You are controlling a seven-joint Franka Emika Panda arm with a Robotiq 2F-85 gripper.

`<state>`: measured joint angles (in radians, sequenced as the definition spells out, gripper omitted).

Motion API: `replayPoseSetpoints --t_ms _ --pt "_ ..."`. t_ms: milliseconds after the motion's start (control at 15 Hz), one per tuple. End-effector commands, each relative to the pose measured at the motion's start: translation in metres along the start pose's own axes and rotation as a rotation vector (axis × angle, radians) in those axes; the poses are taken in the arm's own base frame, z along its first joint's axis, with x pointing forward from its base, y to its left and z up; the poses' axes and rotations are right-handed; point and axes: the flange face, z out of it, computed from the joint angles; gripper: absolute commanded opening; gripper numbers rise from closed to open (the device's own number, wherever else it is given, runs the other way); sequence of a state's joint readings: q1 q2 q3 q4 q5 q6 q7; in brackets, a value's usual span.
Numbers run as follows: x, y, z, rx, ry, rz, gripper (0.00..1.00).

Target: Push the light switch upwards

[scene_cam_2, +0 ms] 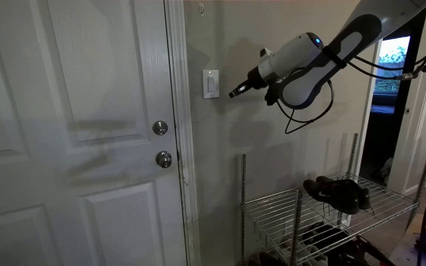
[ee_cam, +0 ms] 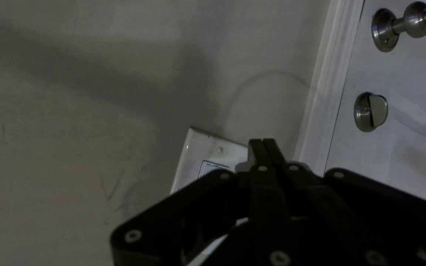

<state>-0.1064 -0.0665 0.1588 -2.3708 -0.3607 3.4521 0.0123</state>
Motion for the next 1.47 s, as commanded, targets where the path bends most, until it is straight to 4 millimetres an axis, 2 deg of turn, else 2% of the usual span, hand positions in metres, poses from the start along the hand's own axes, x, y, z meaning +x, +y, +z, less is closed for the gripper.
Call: replayPoseSetpoints --t_ms 0,200,400,533,800,1400 --pt "0.030 0.006 -0.005 -0.018 0.059 -0.062 0.04" --pt "0.051 -0.003 -0.005 -0.005 0.100 -0.086 0.04" --pt "0.053 -0.015 0.004 0.019 0.105 -0.077 0.04" --pt "0.049 -0.016 0.010 0.023 0.095 -0.073 0.04" --pt "0.040 -0.008 0.024 0.016 0.075 -0.058 0.04" --pt "0.036 0.011 0.050 -0.008 0.064 -0.043 0.04"
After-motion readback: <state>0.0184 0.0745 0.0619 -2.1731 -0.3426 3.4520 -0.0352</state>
